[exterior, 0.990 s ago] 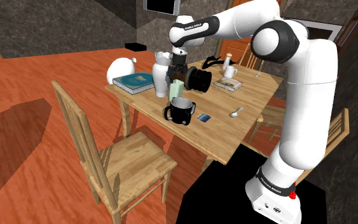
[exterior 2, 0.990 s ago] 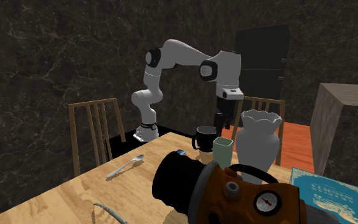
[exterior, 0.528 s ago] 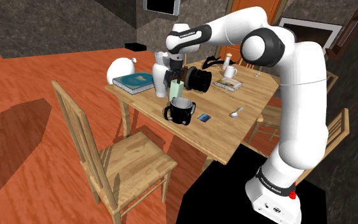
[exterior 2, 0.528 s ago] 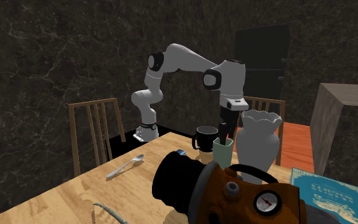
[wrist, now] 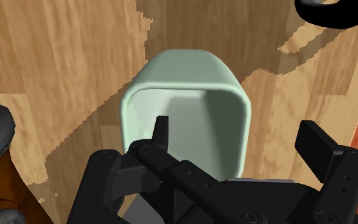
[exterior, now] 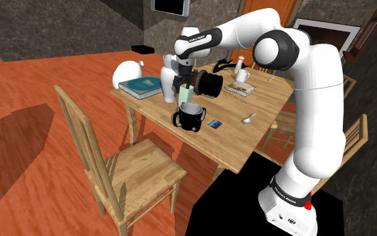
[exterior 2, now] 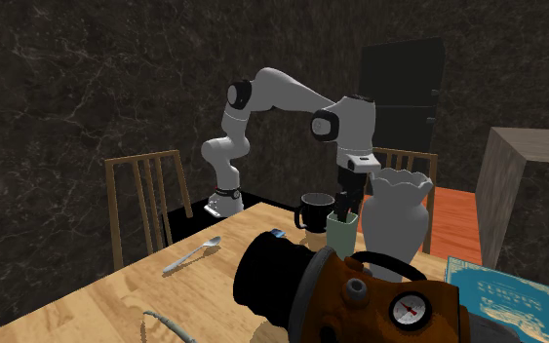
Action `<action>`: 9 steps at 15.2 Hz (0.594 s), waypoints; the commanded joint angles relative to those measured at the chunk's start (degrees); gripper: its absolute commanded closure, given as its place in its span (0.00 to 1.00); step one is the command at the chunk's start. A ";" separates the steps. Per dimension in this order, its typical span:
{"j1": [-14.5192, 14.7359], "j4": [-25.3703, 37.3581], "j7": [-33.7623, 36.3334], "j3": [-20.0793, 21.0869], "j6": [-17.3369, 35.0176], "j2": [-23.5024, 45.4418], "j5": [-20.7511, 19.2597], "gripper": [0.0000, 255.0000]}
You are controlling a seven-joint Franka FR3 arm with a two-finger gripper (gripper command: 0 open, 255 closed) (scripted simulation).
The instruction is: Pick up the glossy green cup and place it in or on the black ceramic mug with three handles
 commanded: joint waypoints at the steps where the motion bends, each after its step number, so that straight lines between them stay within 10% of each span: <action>1: -0.01 -0.18 -0.02 0.02 -0.07 0.24 0.02 0.00; 2: 0.00 -0.18 -0.02 0.02 -0.07 0.24 0.02 0.00; 3: 0.04 -0.38 0.02 0.03 0.00 0.11 0.01 1.00; 9: -0.15 -0.06 -0.20 -0.01 -0.07 0.37 0.06 1.00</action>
